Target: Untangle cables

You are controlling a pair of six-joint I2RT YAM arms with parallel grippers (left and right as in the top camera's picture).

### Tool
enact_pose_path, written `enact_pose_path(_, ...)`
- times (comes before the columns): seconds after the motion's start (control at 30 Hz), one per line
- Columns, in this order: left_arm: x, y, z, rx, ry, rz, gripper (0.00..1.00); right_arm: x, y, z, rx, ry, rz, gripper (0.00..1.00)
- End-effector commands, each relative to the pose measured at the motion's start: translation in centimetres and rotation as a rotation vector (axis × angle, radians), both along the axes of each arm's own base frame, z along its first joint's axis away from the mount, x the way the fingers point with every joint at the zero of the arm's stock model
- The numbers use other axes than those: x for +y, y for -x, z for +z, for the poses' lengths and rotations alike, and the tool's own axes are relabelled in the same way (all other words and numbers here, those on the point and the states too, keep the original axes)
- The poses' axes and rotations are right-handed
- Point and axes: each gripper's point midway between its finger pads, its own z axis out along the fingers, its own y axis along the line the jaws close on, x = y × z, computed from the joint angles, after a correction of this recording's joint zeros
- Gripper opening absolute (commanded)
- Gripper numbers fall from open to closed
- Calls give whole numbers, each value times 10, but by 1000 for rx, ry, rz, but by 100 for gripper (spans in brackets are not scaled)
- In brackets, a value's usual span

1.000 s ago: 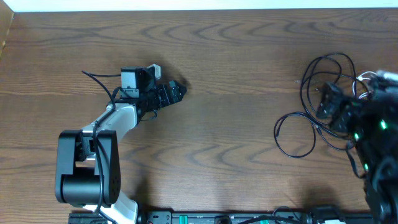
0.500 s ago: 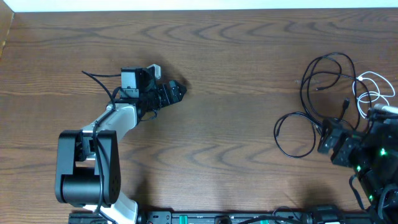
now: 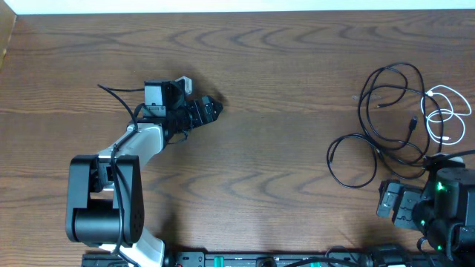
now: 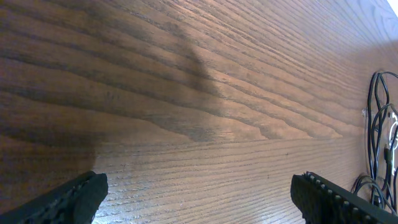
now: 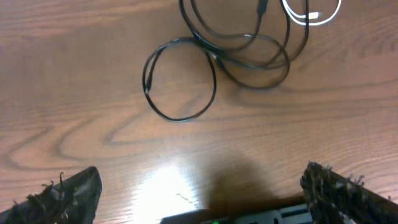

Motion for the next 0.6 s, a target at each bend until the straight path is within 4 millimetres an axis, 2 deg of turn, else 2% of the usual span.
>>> enact_pose_path(0.0,-2,1,1,-5,2,-10,100,-1,2,-1,-8,-4,-16,99)
enact_pose_path(0.2,-2,1,1,-5,2,-10,100,-2,7,4,-66,-10,-16,99)
enact_pose_path(0.57,-2,1,1,-5,2,-10,100,-2,11,7,-324,-36,-16,99)
